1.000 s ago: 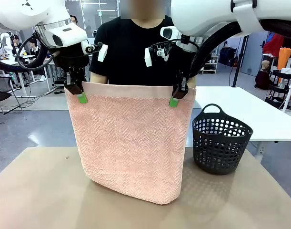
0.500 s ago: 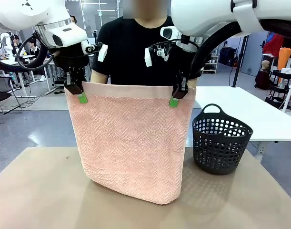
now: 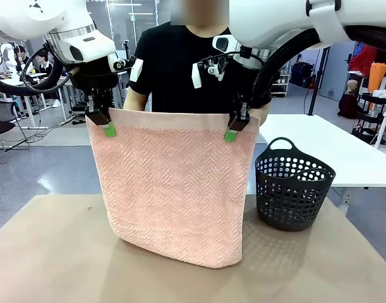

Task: Fold the towel.
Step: Release the end of the 100 cm Hotel Towel you were holding and grab the top end of the folded side.

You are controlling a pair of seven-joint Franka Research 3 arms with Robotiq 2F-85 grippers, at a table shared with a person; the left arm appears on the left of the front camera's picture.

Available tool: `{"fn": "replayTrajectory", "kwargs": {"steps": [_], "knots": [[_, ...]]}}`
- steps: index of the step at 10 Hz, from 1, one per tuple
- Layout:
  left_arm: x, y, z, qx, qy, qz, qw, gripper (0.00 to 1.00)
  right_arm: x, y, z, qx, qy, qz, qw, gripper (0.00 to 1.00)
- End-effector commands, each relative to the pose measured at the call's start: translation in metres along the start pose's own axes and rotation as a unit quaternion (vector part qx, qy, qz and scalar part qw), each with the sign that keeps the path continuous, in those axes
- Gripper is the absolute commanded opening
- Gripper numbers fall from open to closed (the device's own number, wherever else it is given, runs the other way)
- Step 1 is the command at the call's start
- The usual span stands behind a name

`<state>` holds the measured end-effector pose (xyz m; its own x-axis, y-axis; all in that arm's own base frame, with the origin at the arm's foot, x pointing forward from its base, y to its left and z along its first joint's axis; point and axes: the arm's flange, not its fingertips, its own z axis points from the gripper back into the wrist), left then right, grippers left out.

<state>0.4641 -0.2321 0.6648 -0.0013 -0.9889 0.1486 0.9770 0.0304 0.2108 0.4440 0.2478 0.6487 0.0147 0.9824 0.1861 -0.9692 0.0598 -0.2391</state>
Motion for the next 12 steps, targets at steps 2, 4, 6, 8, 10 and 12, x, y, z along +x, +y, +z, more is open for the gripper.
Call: {"fn": "replayTrajectory", "kwargs": {"steps": [2, 4, 6, 8, 10, 12], "knots": [[0.0000, 0.0017, 0.0028, 0.002, -0.001, 0.000, 1.000, 0.00, 0.0000, 0.0002, 0.0005, -0.001, 0.002, 0.001, 1.000, 0.00], [0.0000, 0.0017, 0.0028, 0.002, -0.001, 0.000, 1.000, 0.00, 0.0000, 0.0002, 0.0005, -0.001, 0.002, 0.001, 1.000, 0.00], [0.0000, 0.0017, 0.0028, 0.002, -0.001, 0.000, 1.000, 0.00, 0.0000, 0.0002, 0.0005, -0.001, 0.002, 0.001, 1.000, 0.00], [0.0000, 0.0017, 0.0028, 0.002, -0.001, 0.000, 1.000, 0.00, 0.0000, 0.0002, 0.0005, -0.001, 0.002, 0.001, 1.000, 0.00], [0.0000, 0.0017, 0.0028, 0.002, -0.001, 0.000, 1.000, 0.00, 0.0000, 0.0002, 0.0005, -0.001, 0.002, 0.001, 1.000, 0.00], [0.0000, 0.0017, 0.0028, 0.002, -0.001, 0.000, 1.000, 0.00, 0.0000, 0.0002, 0.0005, -0.001, 0.002, 0.001, 1.000, 0.00]]}}
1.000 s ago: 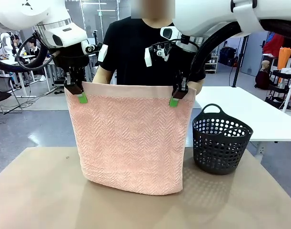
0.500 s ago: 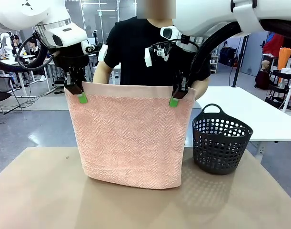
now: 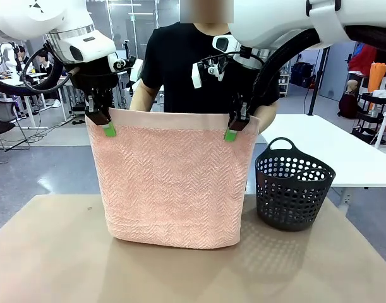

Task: Fold the towel.
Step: Release the end of the 100 cm Hotel Towel you were holding and grab the top end of the folded side.

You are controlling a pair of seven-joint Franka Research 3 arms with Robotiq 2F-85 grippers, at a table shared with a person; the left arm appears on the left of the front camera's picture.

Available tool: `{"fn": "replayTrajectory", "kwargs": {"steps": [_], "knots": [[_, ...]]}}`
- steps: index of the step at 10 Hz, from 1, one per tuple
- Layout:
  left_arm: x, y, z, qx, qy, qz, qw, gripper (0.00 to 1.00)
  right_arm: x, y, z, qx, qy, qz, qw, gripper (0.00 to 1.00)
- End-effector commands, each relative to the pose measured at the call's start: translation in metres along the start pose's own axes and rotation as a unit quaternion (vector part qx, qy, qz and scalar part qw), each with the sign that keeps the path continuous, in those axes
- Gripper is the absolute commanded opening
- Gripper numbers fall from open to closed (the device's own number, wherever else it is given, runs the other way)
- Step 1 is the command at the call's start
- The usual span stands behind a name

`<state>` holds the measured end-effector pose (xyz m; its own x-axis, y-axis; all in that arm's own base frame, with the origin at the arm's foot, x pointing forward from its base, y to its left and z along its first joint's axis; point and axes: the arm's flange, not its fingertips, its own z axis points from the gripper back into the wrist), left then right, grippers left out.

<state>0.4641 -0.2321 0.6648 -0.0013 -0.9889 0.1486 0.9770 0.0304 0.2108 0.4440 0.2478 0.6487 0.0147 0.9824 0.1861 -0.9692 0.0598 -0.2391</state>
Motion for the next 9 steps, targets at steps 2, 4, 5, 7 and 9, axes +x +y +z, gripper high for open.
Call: {"fn": "replayTrajectory", "kwargs": {"steps": [2, 4, 5, 7, 9], "knots": [[0.0000, 0.0017, 0.0028, 0.002, -0.001, 0.000, 1.000, 0.00, 0.0000, 0.0002, 0.0005, -0.001, 0.002, 0.001, 1.000, 0.00], [0.0000, 0.0017, 0.0028, 0.002, -0.001, 0.000, 1.000, 0.00, 0.0000, 0.0002, 0.0005, -0.001, 0.002, 0.001, 1.000, 0.00], [0.0000, 0.0017, 0.0028, 0.002, -0.001, 0.000, 1.000, 0.00, 0.0000, 0.0002, 0.0005, -0.001, 0.002, 0.001, 1.000, 0.00], [0.0000, 0.0017, 0.0028, 0.002, -0.001, 0.000, 1.000, 0.00, 0.0000, 0.0002, 0.0005, -0.001, 0.002, 0.001, 1.000, 0.00], [0.0000, 0.0017, 0.0028, 0.002, -0.001, 0.000, 1.000, 0.00, 0.0000, 0.0002, 0.0005, -0.001, 0.002, 0.001, 1.000, 0.00]]}}
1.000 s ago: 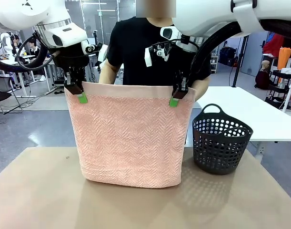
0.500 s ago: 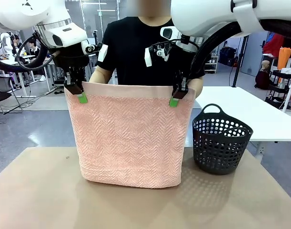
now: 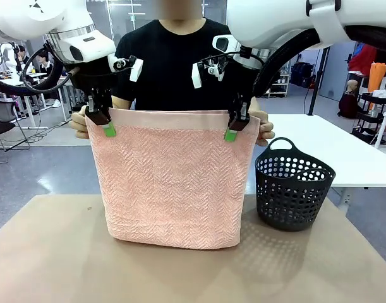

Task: Fold the towel.
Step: Release the end of the 100 cm Hotel Towel you were holding and grab the top end of the folded side.

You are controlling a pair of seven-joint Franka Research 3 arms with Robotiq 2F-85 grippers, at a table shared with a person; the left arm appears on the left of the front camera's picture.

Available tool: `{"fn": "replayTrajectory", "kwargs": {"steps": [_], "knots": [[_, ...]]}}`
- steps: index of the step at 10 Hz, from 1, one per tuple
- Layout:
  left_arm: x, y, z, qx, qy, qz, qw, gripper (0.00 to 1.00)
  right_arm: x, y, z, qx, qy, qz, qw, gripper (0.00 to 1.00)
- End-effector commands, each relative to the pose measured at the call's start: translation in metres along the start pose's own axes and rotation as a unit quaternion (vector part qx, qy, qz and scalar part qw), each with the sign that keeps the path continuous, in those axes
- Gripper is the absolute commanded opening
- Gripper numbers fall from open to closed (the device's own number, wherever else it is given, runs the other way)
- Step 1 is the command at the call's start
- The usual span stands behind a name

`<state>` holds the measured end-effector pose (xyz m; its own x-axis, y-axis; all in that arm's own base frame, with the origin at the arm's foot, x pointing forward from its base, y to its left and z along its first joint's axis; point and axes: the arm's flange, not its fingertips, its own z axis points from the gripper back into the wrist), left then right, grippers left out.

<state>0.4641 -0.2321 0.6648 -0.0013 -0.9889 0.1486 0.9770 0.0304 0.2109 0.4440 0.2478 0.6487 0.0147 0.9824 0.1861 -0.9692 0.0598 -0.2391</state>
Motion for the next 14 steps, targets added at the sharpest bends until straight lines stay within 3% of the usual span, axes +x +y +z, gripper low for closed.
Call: {"fn": "replayTrajectory", "kwargs": {"steps": [1, 14], "knots": [[0.0000, 0.0017, 0.0028, 0.002, -0.001, 0.000, 1.000, 0.00, 0.0000, 0.0002, 0.0005, -0.001, 0.002, 0.001, 1.000, 0.00], [0.0000, 0.0017, 0.0028, 0.002, -0.001, 0.000, 1.000, 0.00, 0.0000, 0.0002, 0.0005, -0.001, 0.002, 0.001, 1.000, 0.00]]}}
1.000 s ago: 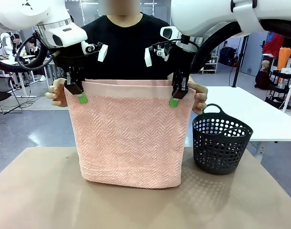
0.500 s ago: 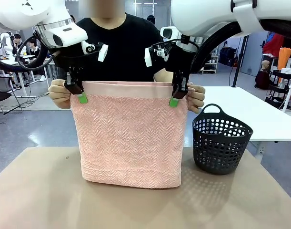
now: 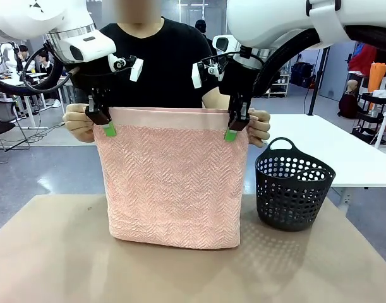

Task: Fold the towel.
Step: Release the end of the 100 cm Hotel Towel you were holding and grab the top end of the folded side.

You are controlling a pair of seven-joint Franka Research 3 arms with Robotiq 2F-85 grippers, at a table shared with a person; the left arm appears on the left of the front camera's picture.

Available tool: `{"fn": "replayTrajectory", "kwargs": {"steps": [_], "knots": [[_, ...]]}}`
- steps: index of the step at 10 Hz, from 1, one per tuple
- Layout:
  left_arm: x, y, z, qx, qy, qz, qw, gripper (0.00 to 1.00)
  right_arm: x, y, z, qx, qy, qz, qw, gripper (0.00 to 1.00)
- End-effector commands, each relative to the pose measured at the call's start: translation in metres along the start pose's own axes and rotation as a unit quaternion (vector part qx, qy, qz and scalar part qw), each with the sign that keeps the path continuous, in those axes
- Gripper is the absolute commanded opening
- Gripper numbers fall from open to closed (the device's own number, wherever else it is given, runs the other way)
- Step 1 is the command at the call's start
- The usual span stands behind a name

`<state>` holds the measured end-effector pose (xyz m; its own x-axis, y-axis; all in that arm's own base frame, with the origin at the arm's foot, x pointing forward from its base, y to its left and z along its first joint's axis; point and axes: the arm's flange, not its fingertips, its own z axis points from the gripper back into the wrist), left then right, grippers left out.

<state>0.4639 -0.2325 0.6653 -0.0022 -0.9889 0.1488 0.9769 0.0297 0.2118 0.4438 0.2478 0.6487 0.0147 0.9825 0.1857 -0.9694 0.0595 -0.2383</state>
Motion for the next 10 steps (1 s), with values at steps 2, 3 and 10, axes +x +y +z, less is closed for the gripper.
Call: {"fn": "replayTrajectory", "kwargs": {"steps": [2, 3, 10], "knots": [[0.000, 0.002, 0.002, 0.001, -0.001, 0.001, 1.000, 0.00, 0.000, 0.000, 0.000, -0.002, 0.001, 0.001, 1.000, 0.00], [0.000, 0.002, 0.002, 0.001, -0.001, 0.001, 1.000, 0.00, 0.000, 0.000, 0.000, -0.002, 0.001, 0.001, 1.000, 0.00], [0.002, -0.009, 0.025, 0.055, -0.003, -0.005, 0.998, 1.00, -0.001, 0.008, 0.021, -0.049, -0.005, -0.010, 0.999, 0.94]]}}
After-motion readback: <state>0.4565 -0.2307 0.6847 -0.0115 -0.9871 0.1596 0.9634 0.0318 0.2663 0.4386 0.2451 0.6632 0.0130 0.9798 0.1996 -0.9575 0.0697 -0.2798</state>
